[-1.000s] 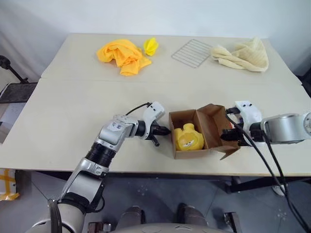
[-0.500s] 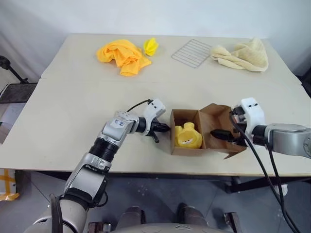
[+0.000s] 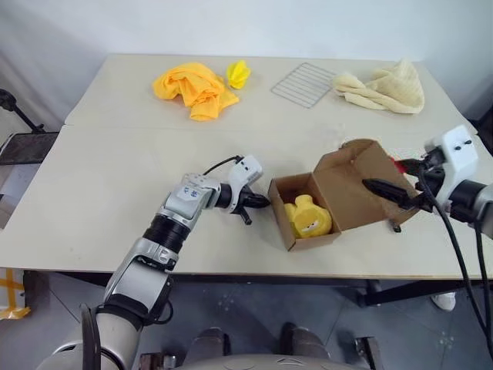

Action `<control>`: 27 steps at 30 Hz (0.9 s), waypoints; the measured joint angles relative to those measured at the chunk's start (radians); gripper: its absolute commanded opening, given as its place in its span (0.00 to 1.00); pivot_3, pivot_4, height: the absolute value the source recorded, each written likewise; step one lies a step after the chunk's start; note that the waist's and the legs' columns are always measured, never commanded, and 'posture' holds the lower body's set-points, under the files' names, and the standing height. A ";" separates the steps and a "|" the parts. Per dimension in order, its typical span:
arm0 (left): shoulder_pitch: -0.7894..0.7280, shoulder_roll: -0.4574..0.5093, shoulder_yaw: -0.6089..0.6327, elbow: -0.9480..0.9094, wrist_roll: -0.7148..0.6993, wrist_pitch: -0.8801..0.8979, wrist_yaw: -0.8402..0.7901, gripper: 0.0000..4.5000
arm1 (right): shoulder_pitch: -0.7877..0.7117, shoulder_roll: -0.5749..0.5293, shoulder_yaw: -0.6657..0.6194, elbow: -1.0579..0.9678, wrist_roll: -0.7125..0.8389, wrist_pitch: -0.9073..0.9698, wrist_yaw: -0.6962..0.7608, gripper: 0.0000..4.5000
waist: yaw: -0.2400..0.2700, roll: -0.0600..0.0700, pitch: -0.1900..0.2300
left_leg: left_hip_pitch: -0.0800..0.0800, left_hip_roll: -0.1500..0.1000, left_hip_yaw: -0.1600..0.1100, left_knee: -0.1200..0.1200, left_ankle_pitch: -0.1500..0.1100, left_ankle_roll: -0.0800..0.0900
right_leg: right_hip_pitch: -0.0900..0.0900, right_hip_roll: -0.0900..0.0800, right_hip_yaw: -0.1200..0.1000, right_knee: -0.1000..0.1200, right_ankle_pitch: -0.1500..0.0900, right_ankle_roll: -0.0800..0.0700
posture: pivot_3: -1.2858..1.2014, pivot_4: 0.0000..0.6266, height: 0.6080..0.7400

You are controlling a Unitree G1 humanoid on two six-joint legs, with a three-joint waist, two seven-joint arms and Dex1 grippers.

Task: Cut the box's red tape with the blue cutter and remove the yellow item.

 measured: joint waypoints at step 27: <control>-0.255 0.068 0.016 -0.201 -0.089 0.217 -0.168 0.93 | 0.590 0.114 -0.626 -0.095 -0.106 -0.282 0.832 1.00 | 0.006 -0.002 0.001 | 0.011 -0.001 0.002 -0.002 -0.001 0.001 | 0.008 0.000 0.004 0.000 0.001 0.001 | 0.52 0.24 1.00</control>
